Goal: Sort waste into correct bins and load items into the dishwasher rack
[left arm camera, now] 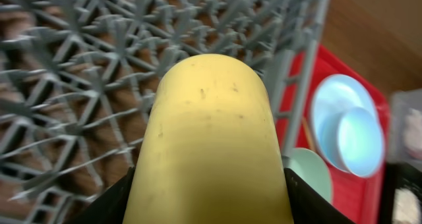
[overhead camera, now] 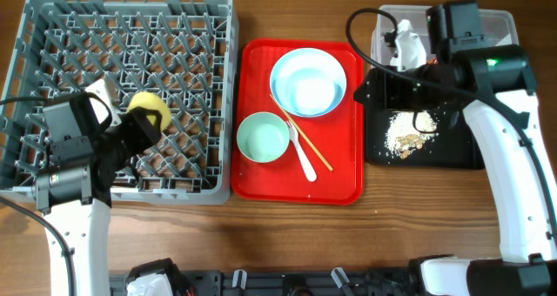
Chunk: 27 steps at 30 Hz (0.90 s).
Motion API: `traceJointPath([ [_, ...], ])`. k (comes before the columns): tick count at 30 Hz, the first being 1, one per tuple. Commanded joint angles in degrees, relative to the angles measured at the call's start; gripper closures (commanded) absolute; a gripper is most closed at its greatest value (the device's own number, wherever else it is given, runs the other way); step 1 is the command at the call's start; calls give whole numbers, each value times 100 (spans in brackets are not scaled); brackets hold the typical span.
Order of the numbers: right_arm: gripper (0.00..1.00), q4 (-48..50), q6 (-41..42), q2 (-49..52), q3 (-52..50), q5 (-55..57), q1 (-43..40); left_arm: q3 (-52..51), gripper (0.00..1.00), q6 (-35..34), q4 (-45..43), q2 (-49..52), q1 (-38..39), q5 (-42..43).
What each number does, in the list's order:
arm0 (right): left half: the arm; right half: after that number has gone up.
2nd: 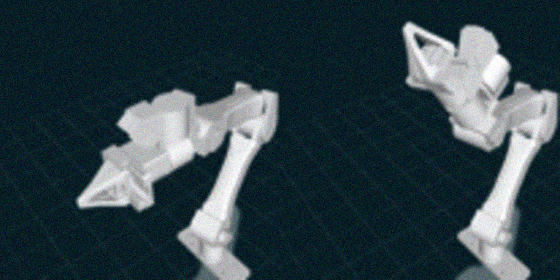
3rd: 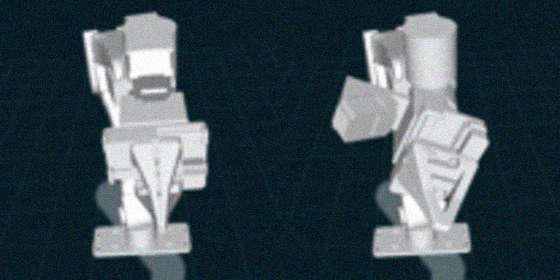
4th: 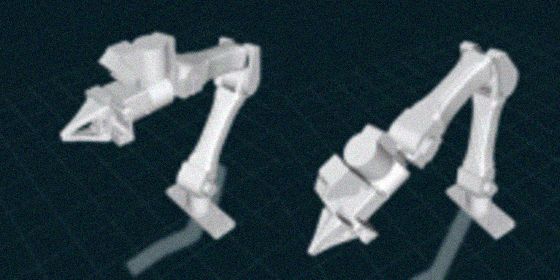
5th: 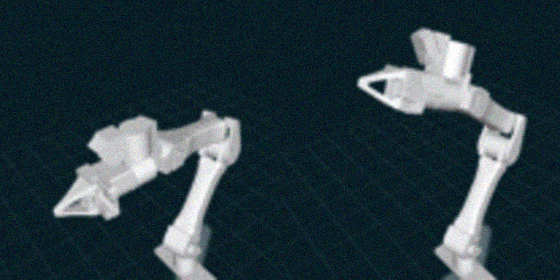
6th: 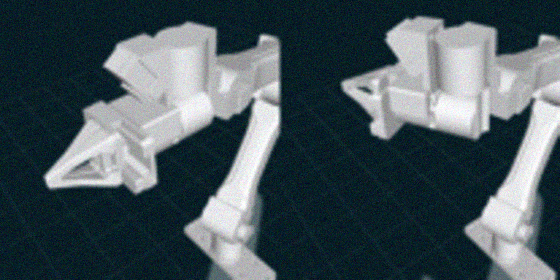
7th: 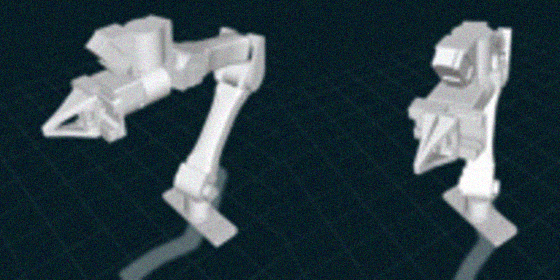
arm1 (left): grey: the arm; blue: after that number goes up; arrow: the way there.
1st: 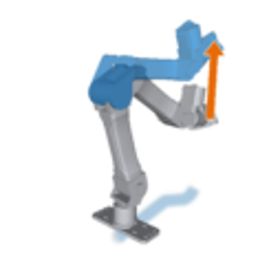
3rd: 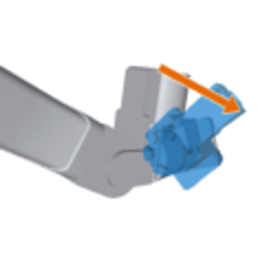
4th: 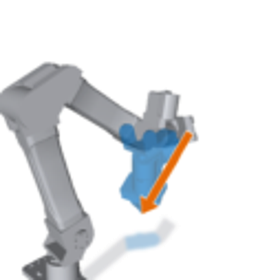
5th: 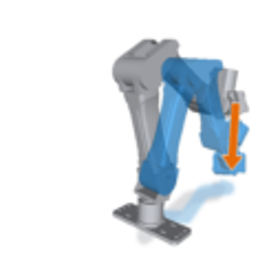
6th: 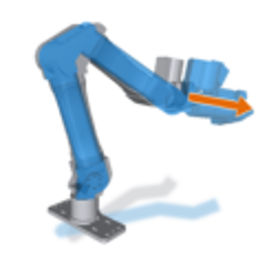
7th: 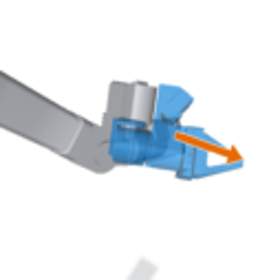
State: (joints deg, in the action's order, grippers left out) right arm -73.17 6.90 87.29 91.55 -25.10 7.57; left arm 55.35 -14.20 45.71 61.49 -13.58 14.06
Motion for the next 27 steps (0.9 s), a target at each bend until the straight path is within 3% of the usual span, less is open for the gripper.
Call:
traceJointPath([
  [1,42,-55,-96,-61,0,203,-70,87,85,72,254,57,-46,-800],
  [11,37,-46,-96,-59,-7,308,-70,87,81,72,533,822,-46,-1012],
  [17,38,-46,-92,-59,-7,306,-70,87,71,72,382,1469,-46,-1012],
  [20,37,-55,-90,-59,-7,306,-70,87,56,72,247,1764,-46,-1010],
  [24,37,-90,-92,-59,-7,306,-70,87,0,72,177,1921,-46,-1008],
  [27,36,-129,-94,-59,-7,308,-70,181,0,74,173,1871,-46,-1005],
])
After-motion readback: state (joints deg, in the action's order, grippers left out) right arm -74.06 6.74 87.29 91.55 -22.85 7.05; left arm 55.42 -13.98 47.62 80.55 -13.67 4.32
